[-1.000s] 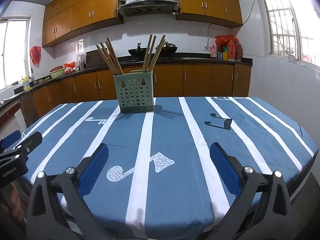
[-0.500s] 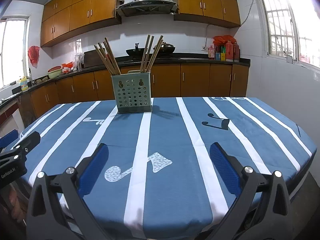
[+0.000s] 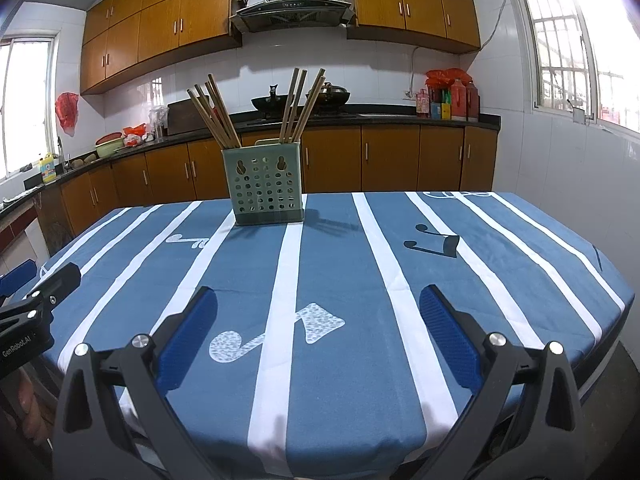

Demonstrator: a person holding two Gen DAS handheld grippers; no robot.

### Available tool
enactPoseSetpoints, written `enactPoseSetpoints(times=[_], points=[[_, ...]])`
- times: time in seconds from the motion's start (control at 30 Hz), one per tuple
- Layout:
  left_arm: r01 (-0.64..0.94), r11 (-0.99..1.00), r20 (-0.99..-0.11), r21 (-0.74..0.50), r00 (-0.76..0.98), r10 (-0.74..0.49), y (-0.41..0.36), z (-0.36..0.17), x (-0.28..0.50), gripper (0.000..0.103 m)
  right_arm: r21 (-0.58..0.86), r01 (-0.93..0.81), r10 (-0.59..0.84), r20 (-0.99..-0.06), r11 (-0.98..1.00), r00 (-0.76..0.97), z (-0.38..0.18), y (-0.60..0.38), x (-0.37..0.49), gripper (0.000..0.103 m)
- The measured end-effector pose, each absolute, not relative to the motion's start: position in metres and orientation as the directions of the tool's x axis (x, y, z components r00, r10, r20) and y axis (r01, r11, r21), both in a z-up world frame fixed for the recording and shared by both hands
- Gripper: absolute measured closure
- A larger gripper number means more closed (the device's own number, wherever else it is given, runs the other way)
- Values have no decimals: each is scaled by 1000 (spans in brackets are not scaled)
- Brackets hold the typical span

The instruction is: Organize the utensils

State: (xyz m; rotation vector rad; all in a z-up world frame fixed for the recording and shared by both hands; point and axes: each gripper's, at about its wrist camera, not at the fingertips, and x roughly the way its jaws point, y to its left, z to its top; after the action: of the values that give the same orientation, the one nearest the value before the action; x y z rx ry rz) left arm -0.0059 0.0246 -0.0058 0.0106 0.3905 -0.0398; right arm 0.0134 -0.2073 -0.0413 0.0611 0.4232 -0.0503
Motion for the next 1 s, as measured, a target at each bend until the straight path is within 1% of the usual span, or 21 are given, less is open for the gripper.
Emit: enactPoseSetpoints(times=[1.0], points=[[39,999,-385,3,922,-35,24,-7,-7,2,53,63,-35,-419,997,907,-45,-206,13,4]])
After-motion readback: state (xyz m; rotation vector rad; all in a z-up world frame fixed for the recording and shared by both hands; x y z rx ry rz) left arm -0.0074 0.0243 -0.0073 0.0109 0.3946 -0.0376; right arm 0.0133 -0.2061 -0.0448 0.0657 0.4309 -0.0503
